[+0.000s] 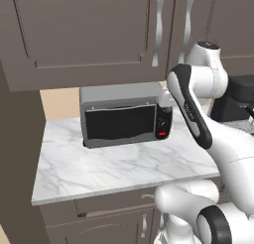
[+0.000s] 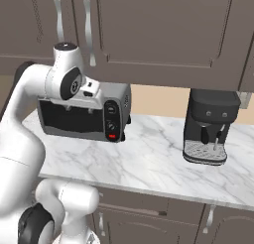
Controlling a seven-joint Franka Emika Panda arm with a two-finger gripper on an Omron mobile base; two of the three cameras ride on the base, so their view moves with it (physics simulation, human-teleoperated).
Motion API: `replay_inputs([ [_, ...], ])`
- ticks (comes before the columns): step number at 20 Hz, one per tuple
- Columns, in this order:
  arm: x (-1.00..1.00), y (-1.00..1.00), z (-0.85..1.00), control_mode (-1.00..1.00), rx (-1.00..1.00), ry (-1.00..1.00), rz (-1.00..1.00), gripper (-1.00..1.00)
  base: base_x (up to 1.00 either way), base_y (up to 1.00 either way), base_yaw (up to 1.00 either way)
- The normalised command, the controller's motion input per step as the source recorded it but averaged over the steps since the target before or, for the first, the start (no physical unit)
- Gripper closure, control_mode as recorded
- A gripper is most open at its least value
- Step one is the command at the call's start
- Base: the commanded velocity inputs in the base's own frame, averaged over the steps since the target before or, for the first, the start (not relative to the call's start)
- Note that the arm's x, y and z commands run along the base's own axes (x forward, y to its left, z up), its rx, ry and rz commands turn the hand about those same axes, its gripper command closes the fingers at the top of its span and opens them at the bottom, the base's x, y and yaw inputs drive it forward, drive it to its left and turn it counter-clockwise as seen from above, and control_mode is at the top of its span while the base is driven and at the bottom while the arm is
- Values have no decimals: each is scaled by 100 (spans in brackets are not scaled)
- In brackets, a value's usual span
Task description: Navigate to the dishwasher.
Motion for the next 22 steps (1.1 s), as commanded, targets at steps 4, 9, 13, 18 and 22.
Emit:
replay_inputs([
  [4, -100, 0, 0, -100, 0, 0, 0, -100, 0, 0, 0],
  [9, -91, 0, 0, -100, 0, 0, 0, -100, 0, 0, 0],
  [13, -74, 0, 0, -100, 0, 0, 0, -100, 0, 0, 0],
  [18, -48, 0, 0, -100, 0, 0, 0, -100, 0, 0, 0],
  [22, -19, -1, 0, 100, 0, -2, 0, -100, -22, 0, 0],
])
